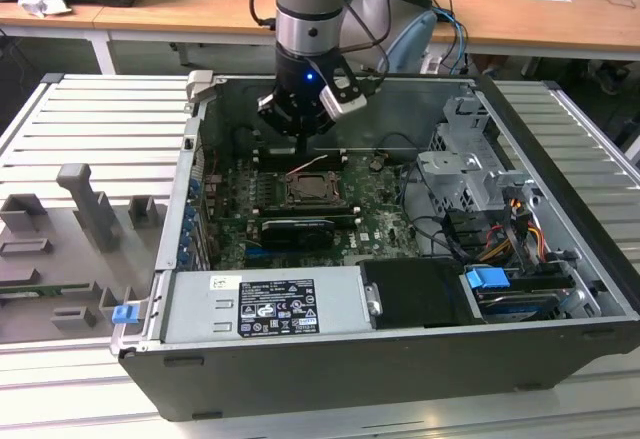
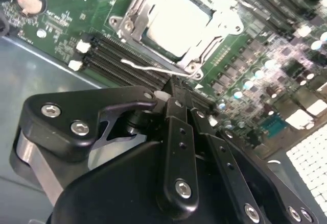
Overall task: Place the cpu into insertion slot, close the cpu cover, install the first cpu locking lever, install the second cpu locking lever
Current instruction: 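Install the first cpu locking lever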
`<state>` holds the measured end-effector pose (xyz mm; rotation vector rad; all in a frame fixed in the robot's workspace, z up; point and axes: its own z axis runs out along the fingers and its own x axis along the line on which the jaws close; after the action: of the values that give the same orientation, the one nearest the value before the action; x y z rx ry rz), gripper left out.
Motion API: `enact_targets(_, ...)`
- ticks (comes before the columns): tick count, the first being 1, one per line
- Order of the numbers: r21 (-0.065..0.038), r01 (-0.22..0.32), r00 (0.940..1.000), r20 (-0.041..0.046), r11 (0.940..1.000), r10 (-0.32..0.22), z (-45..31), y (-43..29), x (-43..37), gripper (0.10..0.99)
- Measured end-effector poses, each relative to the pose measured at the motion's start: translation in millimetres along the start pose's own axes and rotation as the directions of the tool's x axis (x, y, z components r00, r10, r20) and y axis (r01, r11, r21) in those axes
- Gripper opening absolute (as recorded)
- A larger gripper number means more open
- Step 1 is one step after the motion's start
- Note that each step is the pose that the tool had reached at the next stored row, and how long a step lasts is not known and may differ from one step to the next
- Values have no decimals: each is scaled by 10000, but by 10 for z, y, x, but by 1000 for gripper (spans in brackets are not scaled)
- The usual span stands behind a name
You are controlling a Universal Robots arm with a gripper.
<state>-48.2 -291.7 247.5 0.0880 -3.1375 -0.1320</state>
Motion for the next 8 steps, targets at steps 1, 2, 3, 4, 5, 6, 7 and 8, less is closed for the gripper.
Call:
enact_targets(1, -102, 0, 10000, 4, 9999, 0, 3, -3, -5, 106)
enact_targets(2, -159, -23, 10000, 12, 9999, 24, 21, -6, -23, 106)
enact_targets(3, -158, -81, 10000, 15, 9998, 81, 38, -9, -39, 106)
enact_targets(4, -158, -108, 9999, 17, 9998, 108, 52, -11, -53, 106)
enact_targets(5, -157, -108, 9999, 17, 9998, 109, 64, -12, -60, 106)
enact_targets(6, -157, -108, 9999, 17, 9998, 108, 88, -14, -66, 106)
enact_targets(7, -157, -108, 9999, 17, 9998, 109, 101, -15, -68, 106)
enact_targets(8, -156, -110, 9999, 17, 9998, 110, 116, -16, -69, 106)
